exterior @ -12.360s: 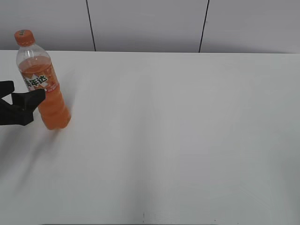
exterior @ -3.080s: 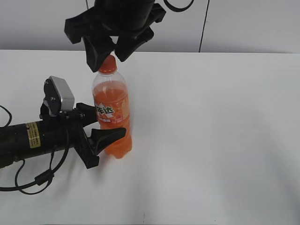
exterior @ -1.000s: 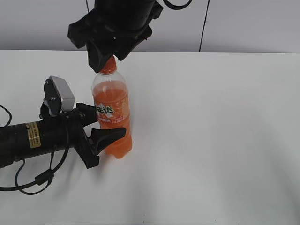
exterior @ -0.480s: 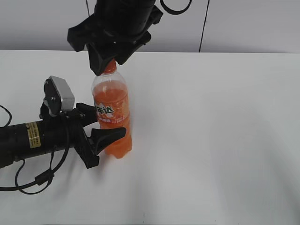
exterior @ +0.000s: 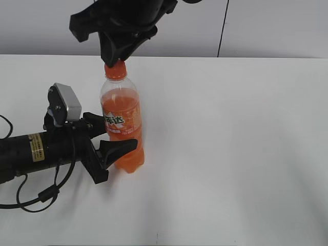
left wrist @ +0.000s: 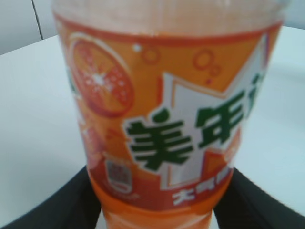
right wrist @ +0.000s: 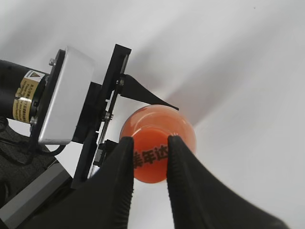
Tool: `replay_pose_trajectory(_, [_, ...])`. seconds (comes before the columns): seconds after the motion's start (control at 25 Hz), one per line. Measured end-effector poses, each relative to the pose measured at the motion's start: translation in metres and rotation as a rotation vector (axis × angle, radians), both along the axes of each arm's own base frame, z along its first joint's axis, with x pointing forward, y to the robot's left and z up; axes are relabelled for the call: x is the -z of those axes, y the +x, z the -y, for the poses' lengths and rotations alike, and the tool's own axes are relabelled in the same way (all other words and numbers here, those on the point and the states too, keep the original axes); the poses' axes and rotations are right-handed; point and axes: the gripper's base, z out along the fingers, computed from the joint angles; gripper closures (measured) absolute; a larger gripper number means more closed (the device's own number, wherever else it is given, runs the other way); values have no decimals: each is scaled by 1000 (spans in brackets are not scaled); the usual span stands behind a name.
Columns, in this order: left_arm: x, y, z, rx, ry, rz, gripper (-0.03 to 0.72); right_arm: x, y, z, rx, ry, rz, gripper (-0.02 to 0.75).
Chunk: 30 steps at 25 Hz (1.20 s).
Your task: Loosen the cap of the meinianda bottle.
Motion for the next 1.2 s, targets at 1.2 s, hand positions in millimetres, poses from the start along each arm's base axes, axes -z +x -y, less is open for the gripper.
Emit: replay_pose_trajectory(1.2, [0, 0, 0, 0, 2, 0, 269, 13, 4, -4, -205, -65, 74, 460])
